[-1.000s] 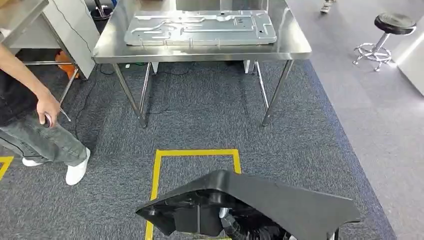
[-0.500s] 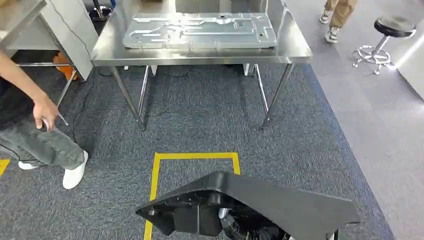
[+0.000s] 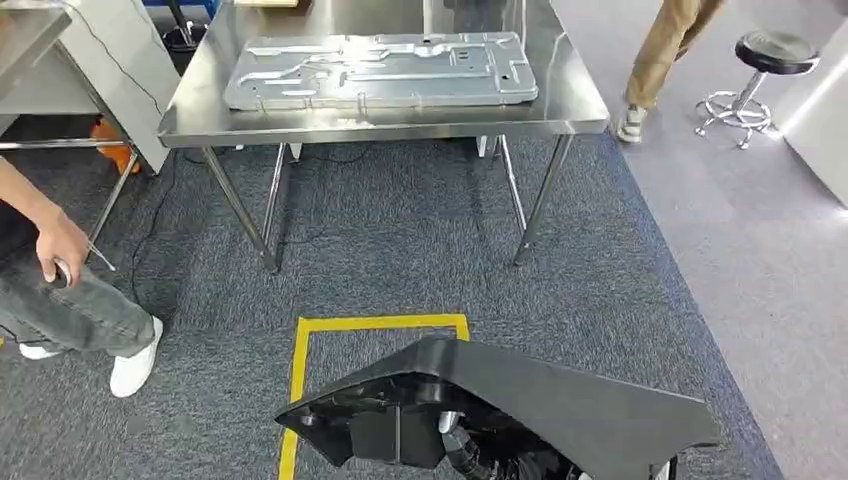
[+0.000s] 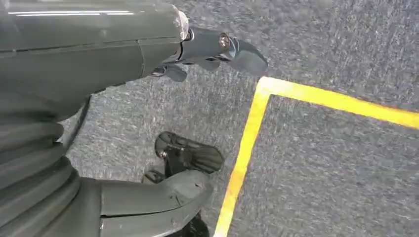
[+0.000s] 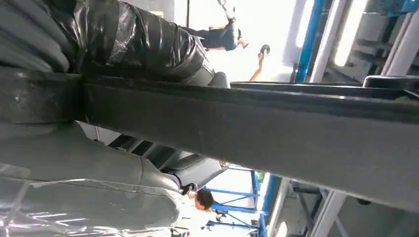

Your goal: Take the parts from the cabinet and place them on the table.

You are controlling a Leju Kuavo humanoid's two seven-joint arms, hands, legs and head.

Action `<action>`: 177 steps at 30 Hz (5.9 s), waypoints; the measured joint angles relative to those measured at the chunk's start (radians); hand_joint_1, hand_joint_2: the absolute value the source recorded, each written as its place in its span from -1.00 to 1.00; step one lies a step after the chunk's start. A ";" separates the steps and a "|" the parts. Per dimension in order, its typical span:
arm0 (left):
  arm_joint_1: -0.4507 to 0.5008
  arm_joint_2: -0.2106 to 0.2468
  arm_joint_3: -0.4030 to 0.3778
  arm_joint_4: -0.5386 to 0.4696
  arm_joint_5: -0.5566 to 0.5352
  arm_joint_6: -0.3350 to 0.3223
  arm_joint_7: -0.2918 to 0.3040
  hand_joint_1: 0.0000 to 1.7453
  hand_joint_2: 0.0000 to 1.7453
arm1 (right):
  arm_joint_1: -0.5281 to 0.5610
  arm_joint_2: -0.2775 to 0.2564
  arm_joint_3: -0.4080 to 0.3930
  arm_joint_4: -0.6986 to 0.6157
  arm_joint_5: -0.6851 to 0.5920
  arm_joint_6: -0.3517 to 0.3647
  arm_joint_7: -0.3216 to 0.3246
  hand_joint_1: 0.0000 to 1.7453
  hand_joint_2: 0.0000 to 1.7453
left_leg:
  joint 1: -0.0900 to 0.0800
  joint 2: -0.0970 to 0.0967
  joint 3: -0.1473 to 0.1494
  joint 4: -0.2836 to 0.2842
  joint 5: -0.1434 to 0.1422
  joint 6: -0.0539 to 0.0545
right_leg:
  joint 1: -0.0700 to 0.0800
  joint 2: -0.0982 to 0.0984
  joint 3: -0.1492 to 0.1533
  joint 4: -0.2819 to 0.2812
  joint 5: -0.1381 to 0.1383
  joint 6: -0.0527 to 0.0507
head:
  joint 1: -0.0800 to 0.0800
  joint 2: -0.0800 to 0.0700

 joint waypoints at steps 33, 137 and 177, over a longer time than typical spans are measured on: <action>0.011 0.003 0.002 0.000 -0.005 -0.008 -0.019 -1.00 1.00 | 0.022 -0.019 0.000 0.003 0.008 -0.014 0.005 1.00 1.00 | -0.004 -0.008 -0.031 -0.005 0.014 0.019 | -0.005 0.000 0.090 0.006 -0.035 0.018 | -0.001 0.000; -0.052 -0.011 -0.033 0.005 -0.117 -0.073 -0.079 -1.00 1.00 | -0.826 -0.126 -0.025 0.912 1.085 -0.499 0.418 1.00 1.00 | 0.020 -0.024 -0.005 -0.016 0.018 -0.013 | -0.020 -0.011 -0.116 0.026 0.105 0.039 | 0.003 0.000; -0.067 -0.008 -0.071 0.005 -0.105 -0.076 -0.131 -1.00 -1.00 | -0.892 0.141 0.026 1.311 0.944 -0.649 0.255 -1.00 -1.00 | 0.021 -0.008 -0.175 0.308 -0.109 -0.038 | -0.017 -0.010 -0.070 0.013 0.054 -0.013 | 0.003 0.000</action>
